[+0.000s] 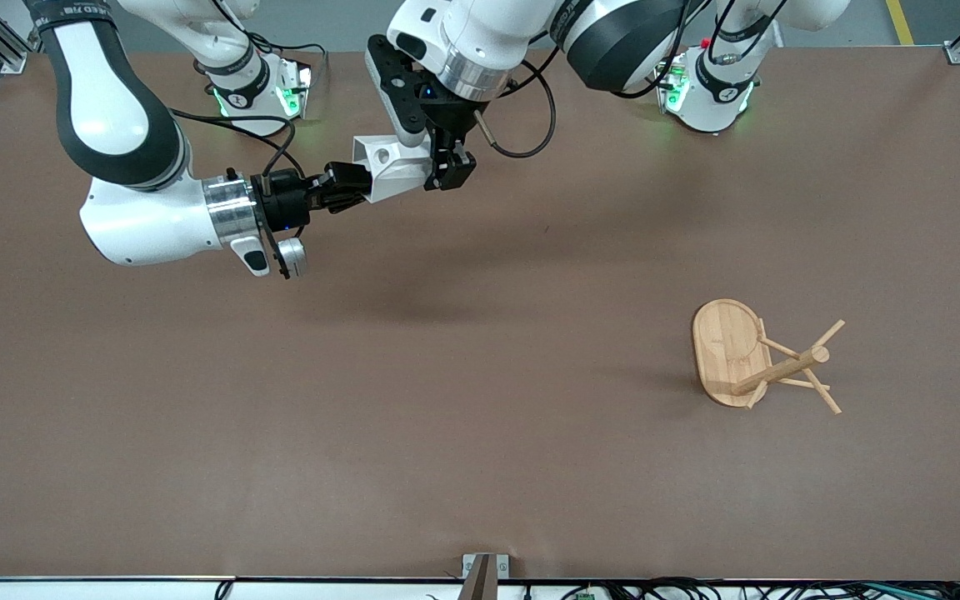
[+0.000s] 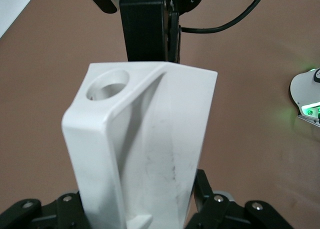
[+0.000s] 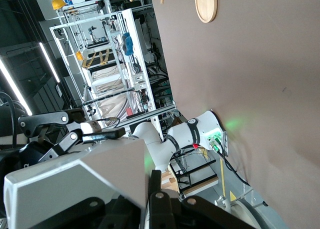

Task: Hang cup on rack
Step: 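Grasp the cup with the left gripper and open the right gripper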

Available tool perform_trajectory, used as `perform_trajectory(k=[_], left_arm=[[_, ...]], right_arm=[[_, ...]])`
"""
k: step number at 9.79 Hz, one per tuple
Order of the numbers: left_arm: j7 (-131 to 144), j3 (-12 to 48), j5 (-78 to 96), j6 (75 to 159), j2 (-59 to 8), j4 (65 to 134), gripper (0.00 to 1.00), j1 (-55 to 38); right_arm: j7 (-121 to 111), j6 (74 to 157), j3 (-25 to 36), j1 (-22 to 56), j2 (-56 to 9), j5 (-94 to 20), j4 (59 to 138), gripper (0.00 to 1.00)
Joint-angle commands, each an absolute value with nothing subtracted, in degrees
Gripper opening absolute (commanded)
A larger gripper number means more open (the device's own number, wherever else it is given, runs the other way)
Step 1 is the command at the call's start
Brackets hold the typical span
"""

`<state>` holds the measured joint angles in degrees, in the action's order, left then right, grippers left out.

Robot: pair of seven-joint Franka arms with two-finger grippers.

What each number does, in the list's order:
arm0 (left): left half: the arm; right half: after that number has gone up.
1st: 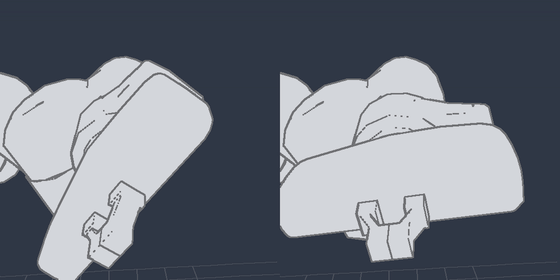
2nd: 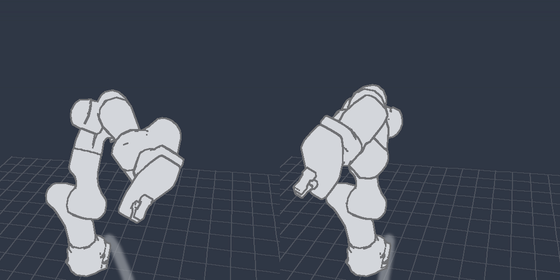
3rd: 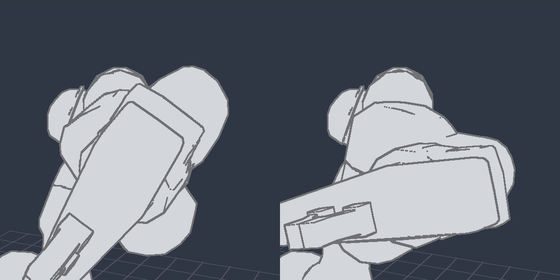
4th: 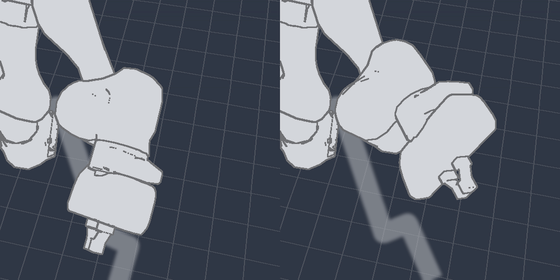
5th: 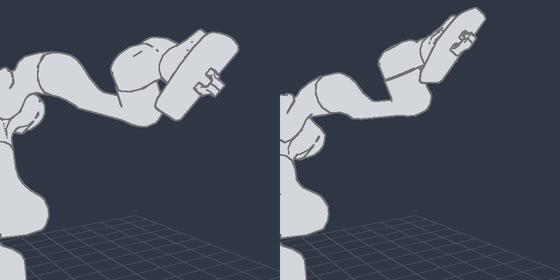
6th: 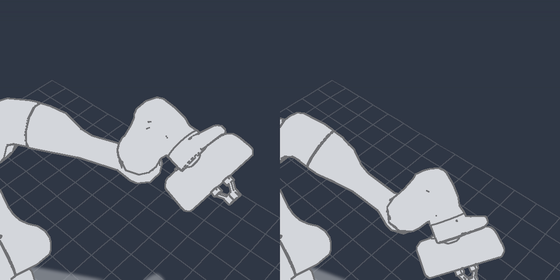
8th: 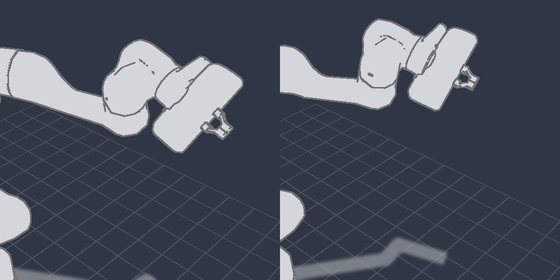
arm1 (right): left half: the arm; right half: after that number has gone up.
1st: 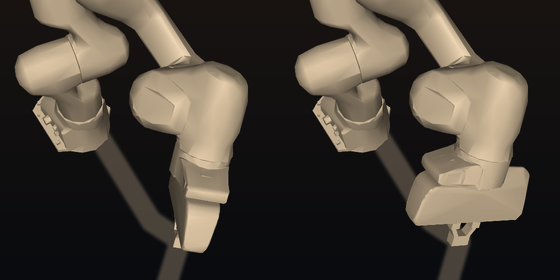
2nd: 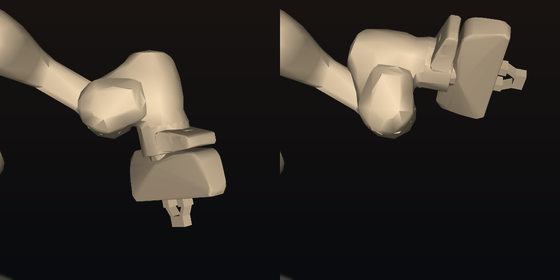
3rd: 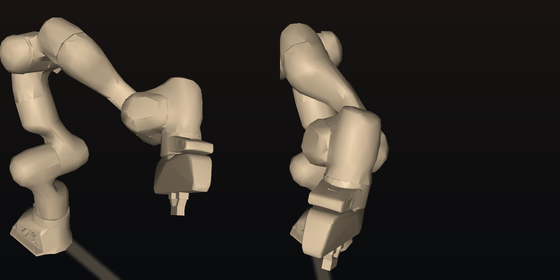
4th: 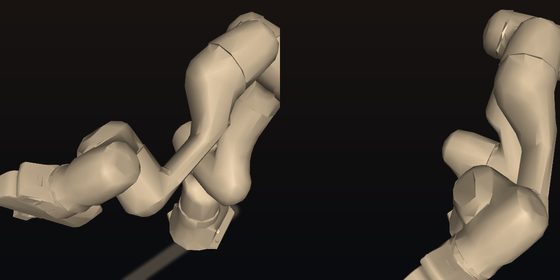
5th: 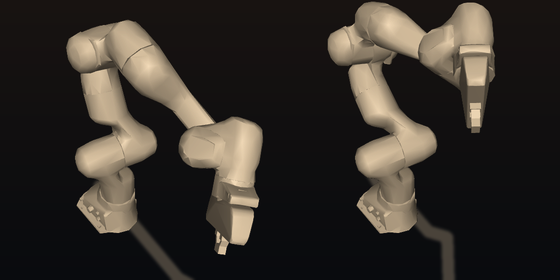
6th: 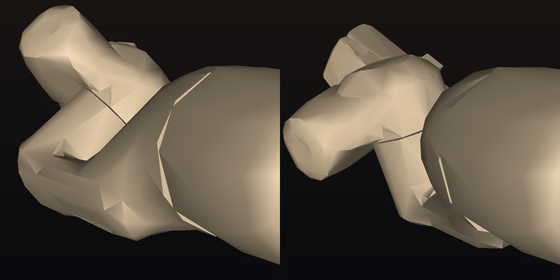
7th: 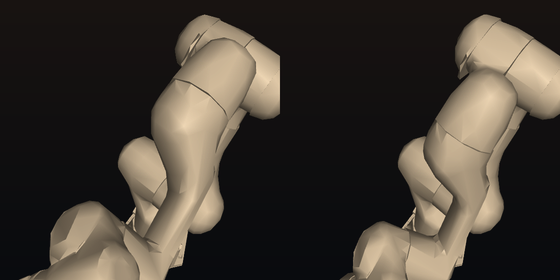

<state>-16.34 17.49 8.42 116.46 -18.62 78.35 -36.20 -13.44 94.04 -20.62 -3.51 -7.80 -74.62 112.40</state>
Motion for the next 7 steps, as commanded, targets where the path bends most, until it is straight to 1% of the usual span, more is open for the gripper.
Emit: perform_trajectory(k=[1,5,7], left_arm=[[-17.2,17.3,8.2,119.2,-21.7,78.8,0.0,-36.6],[-18.1,17.3,7.8,119.2,-21.6,78.8,0.0,-36.6],[-18.4,17.3,7.8,119.2,-21.6,78.9,0.0,-36.5]], right_arm=[[-13.0,93.1,-21.7,-3.6,-4.5,-77.2,113.9,0.99],[-13.1,93.1,-21.5,-3.7,-4.7,-76.7,113.7,1.0],[-13.1,93.3,-21.1,-4.5,-4.7,-74.0,113.3,1.0]])
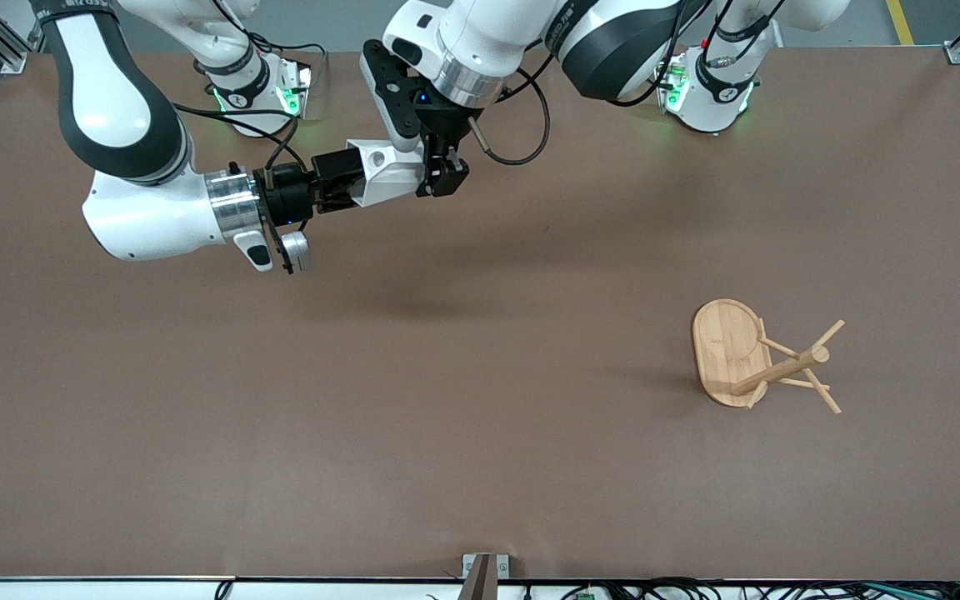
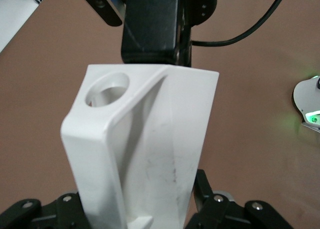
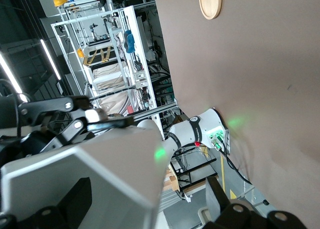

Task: Hang cup on rack
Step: 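Grasp the cup with the left gripper and open the right gripper, then carry the cup with the left gripper while the right gripper retracts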

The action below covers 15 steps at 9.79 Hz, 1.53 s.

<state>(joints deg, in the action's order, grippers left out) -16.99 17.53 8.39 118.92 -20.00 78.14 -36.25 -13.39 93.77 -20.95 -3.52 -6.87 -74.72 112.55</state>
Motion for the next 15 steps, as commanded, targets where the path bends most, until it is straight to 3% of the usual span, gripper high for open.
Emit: perform_trajectory(k=[1,5,12,15], left_arm=[[-18.4,17.2,7.7,119.2,-21.6,78.9,0.0,-36.5],[-18.4,17.2,7.7,119.2,-21.6,78.9,0.0,-36.3],[-6.8,14.7,6.7,116.4,-21.2,79.8,0.0,-32.3],[4.5,14.6,3.9,114.4,-17.9,82.1,0.01,-26.7]], right_arm=[[-11.1,93.0,-20.5,-5.4,-4.7,-72.0,112.3,1.0],[-3.8,92.7,-15.1,-5.6,-4.7,-59.2,104.7,1.0],[2.6,100.6,-4.1,-5.2,-2.0,-1.9,99.7,1.0],[2.1,91.9,0.0,-3.7,-1.9,2.1,90.4,1.0]])
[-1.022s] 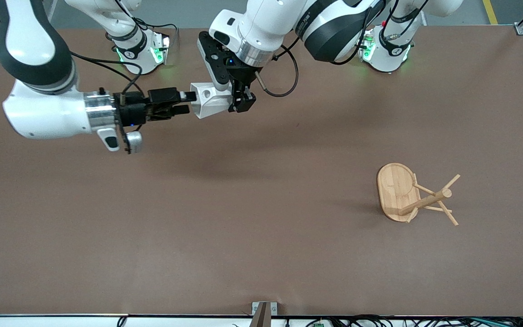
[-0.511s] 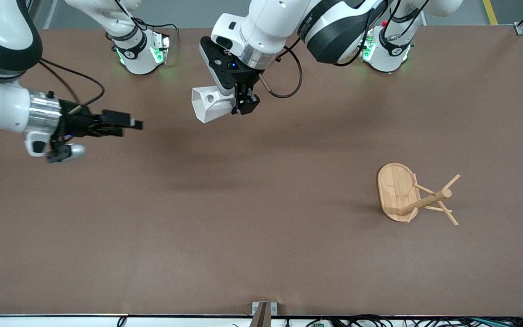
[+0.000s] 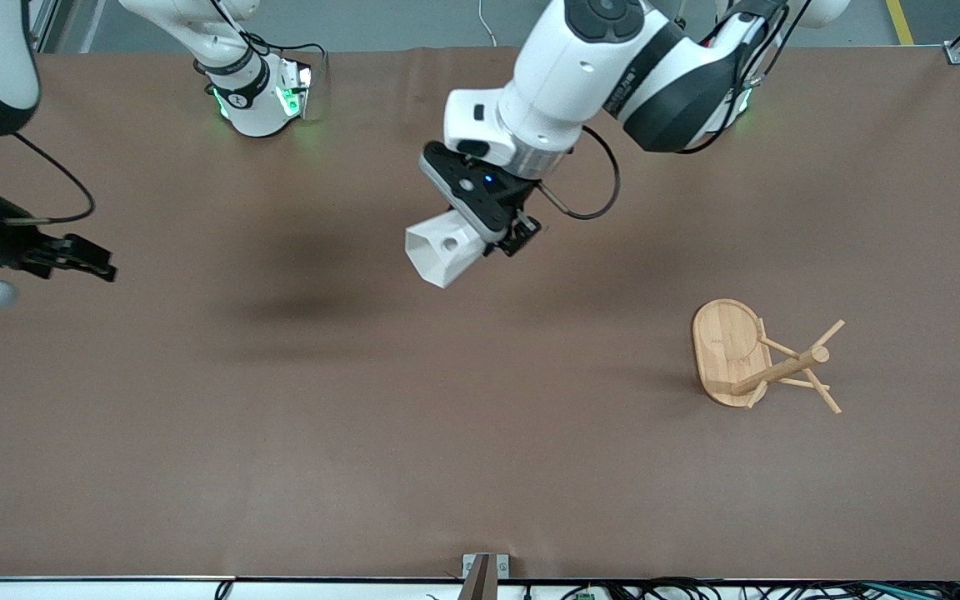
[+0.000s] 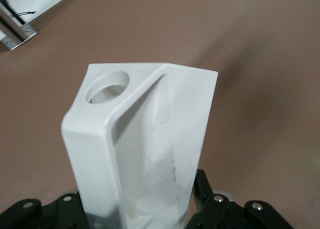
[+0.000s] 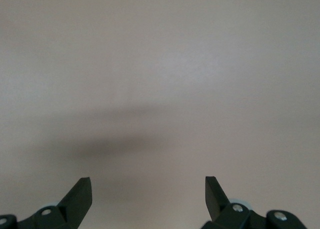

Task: Hang cup on rack
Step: 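Carry the cup with the left gripper while the right gripper retracts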

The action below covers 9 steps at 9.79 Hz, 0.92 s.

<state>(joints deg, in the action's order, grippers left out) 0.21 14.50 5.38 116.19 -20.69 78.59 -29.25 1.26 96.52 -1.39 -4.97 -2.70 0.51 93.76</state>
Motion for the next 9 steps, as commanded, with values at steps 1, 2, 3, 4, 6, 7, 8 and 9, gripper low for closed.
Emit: perform_trajectory(k=[1,2,3,4,6,7,8,9], left_arm=[[6.2,14.7,3.8,113.8,-16.6,82.4,0.01,-23.8],[6.2,14.7,3.8,112.3,-15.8,82.4,0.01,-20.8],[5.5,14.7,3.8,108.6,-15.4,82.4,0.01,-18.3],[5.7,14.9,3.7,106.4,-14.7,84.1,0.01,-14.6],[5.3,14.0,3.7,107.1,-9.7,92.9,0.01,-11.3],[5.0,13.7,3.7,109.9,-7.3,98.3,0.01,-9.8],[4.8,13.4,3.7,114.0,-4.7,104.6,0.01,-8.9],[4.7,12.2,3.7,120.4,-2.7,111.6,0.01,-8.6]], right_arm=[[2.4,87.8,-0.2,-3.9,-1.5,2.2,87.2,1.0],[2.6,83.2,-0.2,-4.0,-1.1,2.1,84.7,1.0],[2.6,79.2,-0.1,-4.4,-0.4,2.1,83.2,1.0],[2.8,79.0,-0.3,-4.8,1.7,1.8,83.6,1.0],[2.8,79.4,-0.2,-5.9,2.1,0.6,84.2,1.0],[2.5,79.3,-0.1,-6.4,1.8,0.4,83.7,1.0],[2.2,79.2,-0.1,-6.5,1.8,0.6,83.3,1.0],[2.2,79.3,-0.1,-6.2,1.8,0.5,82.5,1.0]])
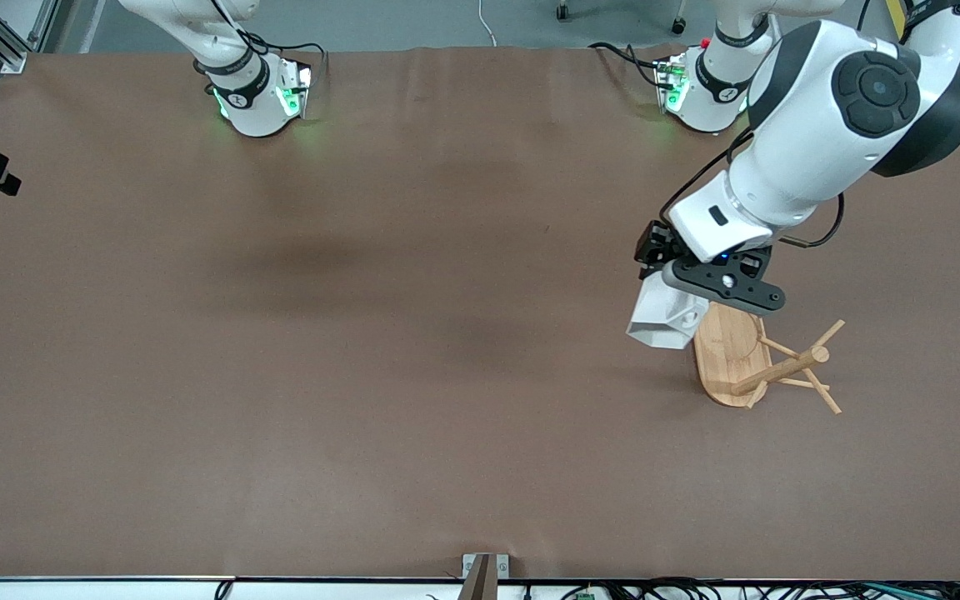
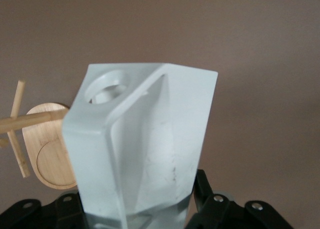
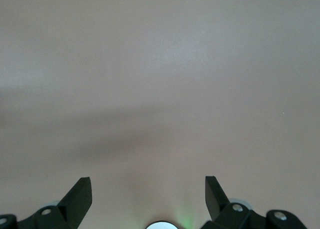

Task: Hang cup on rack
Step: 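Lower the cup with the left gripper, hooking its handle onto a peg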

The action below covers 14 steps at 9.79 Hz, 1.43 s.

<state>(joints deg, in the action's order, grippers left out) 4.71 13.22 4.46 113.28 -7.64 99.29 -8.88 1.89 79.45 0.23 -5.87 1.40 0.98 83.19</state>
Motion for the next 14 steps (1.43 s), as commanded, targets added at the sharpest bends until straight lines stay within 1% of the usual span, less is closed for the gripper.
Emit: perform_trajectory(k=[1,2,3,4,9,13,14], left_arm=[[4.4,11.3,3.2,125.5,-2.5,116.0,0.01,-8.6],[2.7,10.4,1.3,131.3,-3.2,119.8,0.01,-8.6],[2.1,9.7,1.0,134.4,-4.0,121.3,0.01,-8.6],[0.8,9.4,0.9,134.4,-4.8,121.3,0.0,-8.7],[-11.4,4.1,0.1,132.7,-4.5,121.3,0.0,-8.7],[-13.4,3.2,0.2,133.5,-5.7,120.5,0.0,-8.6],[-13.5,2.0,0.1,133.7,-6.1,120.2,0.0,-8.8]], right_arm=[[1.8,79.4,0.0,-6.4,1.7,-1.4,82.3,1.0],[1.3,79.4,0.3,-6.1,1.7,-1.8,82.2,1.0],[1.3,79.4,0.4,-6.0,1.8,-1.8,82.2,1.0],[1.3,79.4,0.4,-6.2,1.8,-2.2,82.2,1.0],[1.4,79.4,0.4,-6.2,1.8,-2.1,82.2,1.0],[1.9,80.2,0.4,-6.2,1.8,-1.6,82.1,1.0],[1.9,80.2,0.4,-6.2,1.8,-1.8,82.2,1.0]])
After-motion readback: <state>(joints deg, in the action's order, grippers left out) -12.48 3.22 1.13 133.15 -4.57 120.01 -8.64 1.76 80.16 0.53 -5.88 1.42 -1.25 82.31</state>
